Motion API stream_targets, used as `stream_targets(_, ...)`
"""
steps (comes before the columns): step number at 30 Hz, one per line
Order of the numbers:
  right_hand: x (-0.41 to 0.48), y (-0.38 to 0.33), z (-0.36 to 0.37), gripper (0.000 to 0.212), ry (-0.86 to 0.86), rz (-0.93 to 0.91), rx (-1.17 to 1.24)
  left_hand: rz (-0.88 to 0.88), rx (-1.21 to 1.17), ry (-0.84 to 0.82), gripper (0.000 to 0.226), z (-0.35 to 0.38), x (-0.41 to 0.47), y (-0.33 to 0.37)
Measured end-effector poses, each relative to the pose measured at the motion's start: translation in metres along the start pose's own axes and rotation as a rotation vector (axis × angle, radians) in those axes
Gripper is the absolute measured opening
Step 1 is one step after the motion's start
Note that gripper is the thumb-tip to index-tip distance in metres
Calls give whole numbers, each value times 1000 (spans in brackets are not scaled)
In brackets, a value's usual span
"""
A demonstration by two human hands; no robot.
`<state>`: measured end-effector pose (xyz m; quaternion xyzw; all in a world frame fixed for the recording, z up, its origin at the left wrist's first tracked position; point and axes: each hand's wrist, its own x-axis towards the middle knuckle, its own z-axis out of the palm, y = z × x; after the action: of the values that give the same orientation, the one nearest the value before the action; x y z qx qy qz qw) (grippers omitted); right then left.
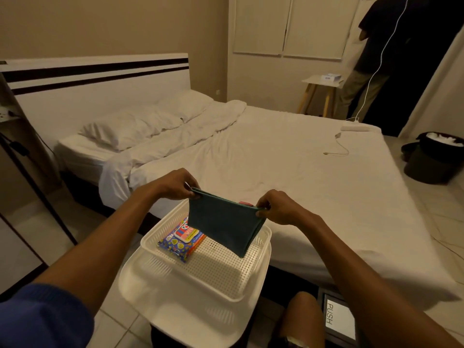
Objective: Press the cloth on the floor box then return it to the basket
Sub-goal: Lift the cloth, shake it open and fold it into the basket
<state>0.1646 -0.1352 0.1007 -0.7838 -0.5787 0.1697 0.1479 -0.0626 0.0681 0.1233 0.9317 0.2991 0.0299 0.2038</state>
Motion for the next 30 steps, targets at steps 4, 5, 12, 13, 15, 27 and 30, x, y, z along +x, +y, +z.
stream_targets(4,-4,0,18,20,20,3,86,21,-143,23,18,7,-9,-18)
stream_targets(5,-5,0,21,20,-4,2,122,24,-176,18,17,9,-11,-21)
stream_targets(12,-13,0,37,26,-329,53,482,-47,-459,50,14,41,-5,-41)
stream_targets(13,-11,3,44,24,-333,89,467,-76,-463,71,15,56,1,-43)
stream_targets(15,-4,13,59,22,-334,171,356,-132,-489,78,14,92,15,-46)
stream_targets(27,37,45,100,34,-122,271,-199,-296,-341,163,30,207,99,-55)
stream_targets(30,46,50,99,29,-80,270,-265,-301,-321,206,28,205,101,-59)
